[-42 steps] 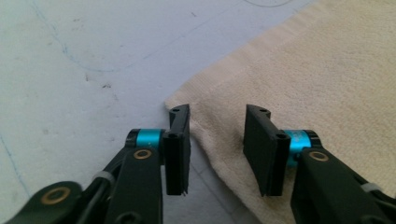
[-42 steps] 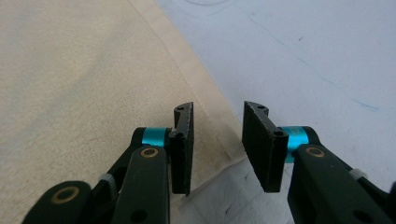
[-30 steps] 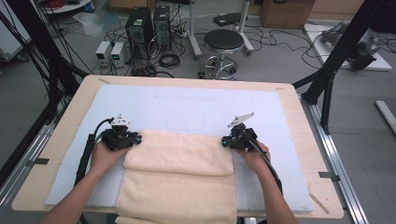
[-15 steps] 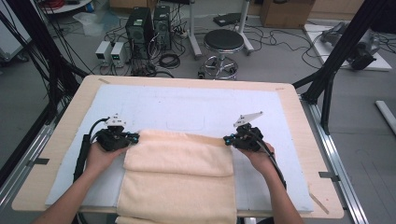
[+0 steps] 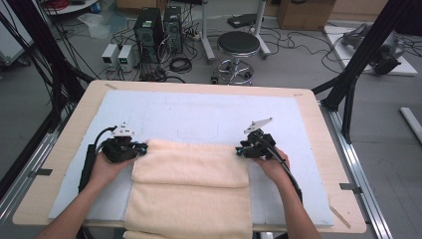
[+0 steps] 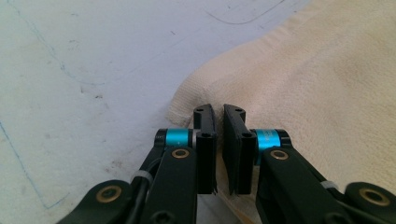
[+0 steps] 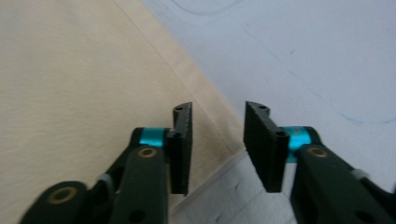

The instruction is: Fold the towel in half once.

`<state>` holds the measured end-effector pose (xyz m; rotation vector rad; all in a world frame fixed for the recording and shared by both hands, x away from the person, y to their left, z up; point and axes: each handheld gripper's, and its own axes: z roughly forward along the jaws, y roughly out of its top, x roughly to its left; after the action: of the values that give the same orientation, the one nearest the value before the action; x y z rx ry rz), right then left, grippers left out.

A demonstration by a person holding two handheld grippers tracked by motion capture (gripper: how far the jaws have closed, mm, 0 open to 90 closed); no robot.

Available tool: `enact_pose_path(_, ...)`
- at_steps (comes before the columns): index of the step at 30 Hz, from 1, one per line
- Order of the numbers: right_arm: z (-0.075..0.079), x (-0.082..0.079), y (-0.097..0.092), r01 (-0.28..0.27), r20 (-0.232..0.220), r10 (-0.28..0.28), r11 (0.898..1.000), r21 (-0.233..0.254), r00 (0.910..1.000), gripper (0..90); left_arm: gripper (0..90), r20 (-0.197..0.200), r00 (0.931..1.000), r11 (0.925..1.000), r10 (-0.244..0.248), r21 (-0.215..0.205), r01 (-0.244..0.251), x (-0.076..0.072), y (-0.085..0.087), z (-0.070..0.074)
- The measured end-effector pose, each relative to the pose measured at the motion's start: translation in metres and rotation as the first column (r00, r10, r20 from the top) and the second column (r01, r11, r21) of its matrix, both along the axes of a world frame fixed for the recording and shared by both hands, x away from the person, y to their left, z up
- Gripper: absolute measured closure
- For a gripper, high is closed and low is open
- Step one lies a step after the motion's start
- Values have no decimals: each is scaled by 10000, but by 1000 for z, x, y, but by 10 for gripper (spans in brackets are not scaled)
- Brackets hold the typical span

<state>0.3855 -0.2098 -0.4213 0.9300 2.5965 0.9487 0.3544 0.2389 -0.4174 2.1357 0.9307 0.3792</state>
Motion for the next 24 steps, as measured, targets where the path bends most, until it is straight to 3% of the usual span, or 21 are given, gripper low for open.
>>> enact_pose_path(4,-7,6,-1,427,-12,-428,9988,-221,9991,583,833,-126,9999,9999,97,-131,-98,3,2,-2)
enact_pose_path(7,-10,8,-3,491,-459,-484,9987,151,9978,682,833,-103,9999,9999,119,-73,-119,4,2,-3)
enact_pose_path(9,-9,7,0,192,-640,-180,9996,193,9978,815,833,-109,9999,9999,115,-51,-116,5,1,-4)
enact_pose_path(14,-6,6,2,11,-592,-11,10000,12,9982,839,833,-92,9999,9998,122,-183,-124,4,3,-2)
enact_pose_path(15,-3,4,2,-17,-413,17,10000,12,9991,839,833,-9,10000,9996,84,-255,-85,2,4,0)
enact_pose_path(19,23,-14,-2,-489,84,484,9960,747,9988,838,833,298,9995,9985,-128,-537,144,-11,7,14)
enact_pose_path(24,52,-55,-7,-1224,519,1170,9856,1168,9918,835,834,609,9950,9942,-789,-680,830,-48,9,30)
